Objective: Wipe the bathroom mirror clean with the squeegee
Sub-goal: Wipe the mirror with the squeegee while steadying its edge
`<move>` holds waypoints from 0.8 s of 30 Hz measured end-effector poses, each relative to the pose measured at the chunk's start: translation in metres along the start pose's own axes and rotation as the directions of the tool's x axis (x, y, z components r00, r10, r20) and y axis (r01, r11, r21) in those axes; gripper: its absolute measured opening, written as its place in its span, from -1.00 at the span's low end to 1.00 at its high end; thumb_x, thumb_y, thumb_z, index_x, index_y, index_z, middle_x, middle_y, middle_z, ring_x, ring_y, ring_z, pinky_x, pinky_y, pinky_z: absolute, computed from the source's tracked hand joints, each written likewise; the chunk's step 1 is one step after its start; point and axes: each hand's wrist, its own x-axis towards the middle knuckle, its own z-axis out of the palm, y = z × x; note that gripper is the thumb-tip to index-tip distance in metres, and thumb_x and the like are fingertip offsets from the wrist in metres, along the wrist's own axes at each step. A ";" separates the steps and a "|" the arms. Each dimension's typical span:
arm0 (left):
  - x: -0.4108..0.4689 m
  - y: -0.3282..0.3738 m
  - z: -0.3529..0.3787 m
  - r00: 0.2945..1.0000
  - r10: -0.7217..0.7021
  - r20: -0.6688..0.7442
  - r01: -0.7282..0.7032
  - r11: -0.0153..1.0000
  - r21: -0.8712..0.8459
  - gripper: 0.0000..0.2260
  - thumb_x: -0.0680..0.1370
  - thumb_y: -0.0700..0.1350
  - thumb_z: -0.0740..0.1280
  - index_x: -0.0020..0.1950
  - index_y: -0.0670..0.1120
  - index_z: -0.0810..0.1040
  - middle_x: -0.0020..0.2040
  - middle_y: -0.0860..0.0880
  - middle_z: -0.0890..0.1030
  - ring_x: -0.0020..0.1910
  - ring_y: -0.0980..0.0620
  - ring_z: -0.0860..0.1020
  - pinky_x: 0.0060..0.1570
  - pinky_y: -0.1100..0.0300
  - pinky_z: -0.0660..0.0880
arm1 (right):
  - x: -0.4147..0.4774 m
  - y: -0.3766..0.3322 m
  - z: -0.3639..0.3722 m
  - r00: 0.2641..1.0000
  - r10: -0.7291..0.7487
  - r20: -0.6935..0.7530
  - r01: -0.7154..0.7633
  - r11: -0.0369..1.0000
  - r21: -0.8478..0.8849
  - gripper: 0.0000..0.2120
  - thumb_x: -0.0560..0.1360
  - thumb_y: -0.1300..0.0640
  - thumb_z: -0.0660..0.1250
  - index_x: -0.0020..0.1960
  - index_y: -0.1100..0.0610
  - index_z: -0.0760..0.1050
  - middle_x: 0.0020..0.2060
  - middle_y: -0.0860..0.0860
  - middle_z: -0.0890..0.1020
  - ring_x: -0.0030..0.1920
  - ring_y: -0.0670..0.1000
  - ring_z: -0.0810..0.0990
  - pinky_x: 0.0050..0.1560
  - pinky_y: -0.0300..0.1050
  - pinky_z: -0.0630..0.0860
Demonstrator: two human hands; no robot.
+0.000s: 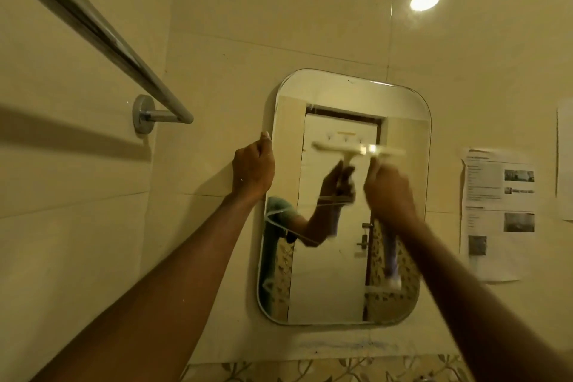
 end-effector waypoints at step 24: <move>0.013 -0.001 -0.024 0.910 -0.265 0.320 0.376 0.852 -0.364 -0.47 0.60 0.11 -0.09 -0.10 -0.18 0.57 -0.12 -0.33 0.63 -0.10 -0.33 0.61 -0.10 -0.23 0.60 | -0.092 -0.016 0.053 0.993 0.003 0.119 -0.003 1.000 0.004 -0.60 0.60 -0.17 -0.02 -0.28 -0.06 0.40 -0.48 -0.10 0.52 -0.55 -0.18 0.50 -0.61 -0.46 0.27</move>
